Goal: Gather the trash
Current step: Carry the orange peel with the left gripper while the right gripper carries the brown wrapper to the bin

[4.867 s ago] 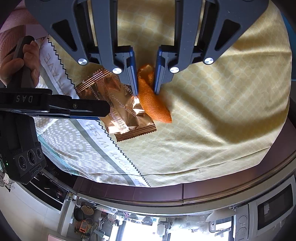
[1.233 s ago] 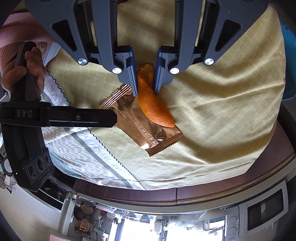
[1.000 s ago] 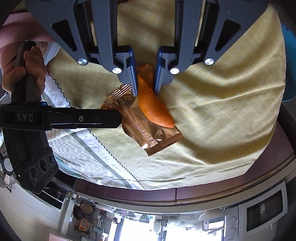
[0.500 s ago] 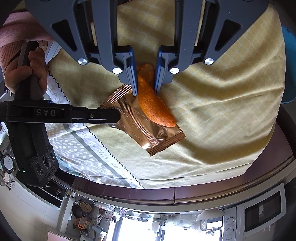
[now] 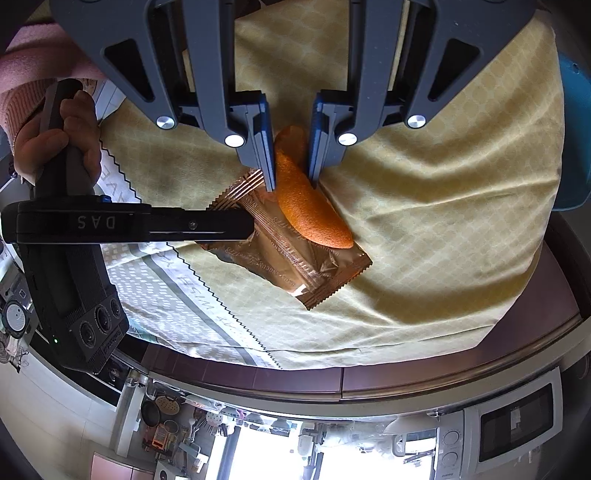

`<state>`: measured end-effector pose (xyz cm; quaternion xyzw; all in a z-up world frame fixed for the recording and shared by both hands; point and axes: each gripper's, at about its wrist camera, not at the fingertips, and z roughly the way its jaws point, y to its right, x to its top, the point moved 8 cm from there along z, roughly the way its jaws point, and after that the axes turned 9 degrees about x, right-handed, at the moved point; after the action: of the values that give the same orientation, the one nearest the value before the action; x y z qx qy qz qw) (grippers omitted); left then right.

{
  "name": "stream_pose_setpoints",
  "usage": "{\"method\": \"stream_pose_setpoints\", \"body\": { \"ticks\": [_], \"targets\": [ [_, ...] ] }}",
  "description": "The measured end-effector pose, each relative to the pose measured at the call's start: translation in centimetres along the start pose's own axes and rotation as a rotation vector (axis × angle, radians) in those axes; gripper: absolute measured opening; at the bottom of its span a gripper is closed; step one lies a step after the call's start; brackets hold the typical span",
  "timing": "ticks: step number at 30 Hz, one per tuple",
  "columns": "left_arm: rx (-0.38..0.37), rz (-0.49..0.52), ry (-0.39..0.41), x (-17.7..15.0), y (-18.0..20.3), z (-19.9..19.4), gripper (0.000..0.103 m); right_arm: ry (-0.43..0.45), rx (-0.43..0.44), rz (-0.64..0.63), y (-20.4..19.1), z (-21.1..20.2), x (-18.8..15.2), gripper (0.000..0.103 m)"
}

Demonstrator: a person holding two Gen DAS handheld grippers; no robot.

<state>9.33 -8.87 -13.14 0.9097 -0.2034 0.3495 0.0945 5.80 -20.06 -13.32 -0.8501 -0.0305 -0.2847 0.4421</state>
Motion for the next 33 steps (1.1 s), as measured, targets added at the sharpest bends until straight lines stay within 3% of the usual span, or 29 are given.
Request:
{"method": "stream_pose_setpoints", "body": {
  "ticks": [8, 14, 24, 33],
  "targets": [
    [0.046, -0.038, 0.071, 1.0, -2.8, -3.3, 0.017, 0.069, 0.007, -0.069, -2.6, -1.4, 2.2, 0.001],
    [0.125, -0.091, 0.119, 1.3, -6.9, -6.7, 0.017, 0.057, 0.061, -0.137, -5.8, 0.0, 3.9, 0.001],
    [0.307, -0.246, 0.140, -0.8, -18.2, -11.2, 0.017, -0.066, 0.194, -0.223, -12.2, 7.2, 5.3, 0.001],
    [0.415, -0.359, 0.076, -4.3, -27.4, -11.1, 0.018, -0.209, 0.263, -0.250, -16.2, 16.0, 5.0, 0.001]
  ]
}}
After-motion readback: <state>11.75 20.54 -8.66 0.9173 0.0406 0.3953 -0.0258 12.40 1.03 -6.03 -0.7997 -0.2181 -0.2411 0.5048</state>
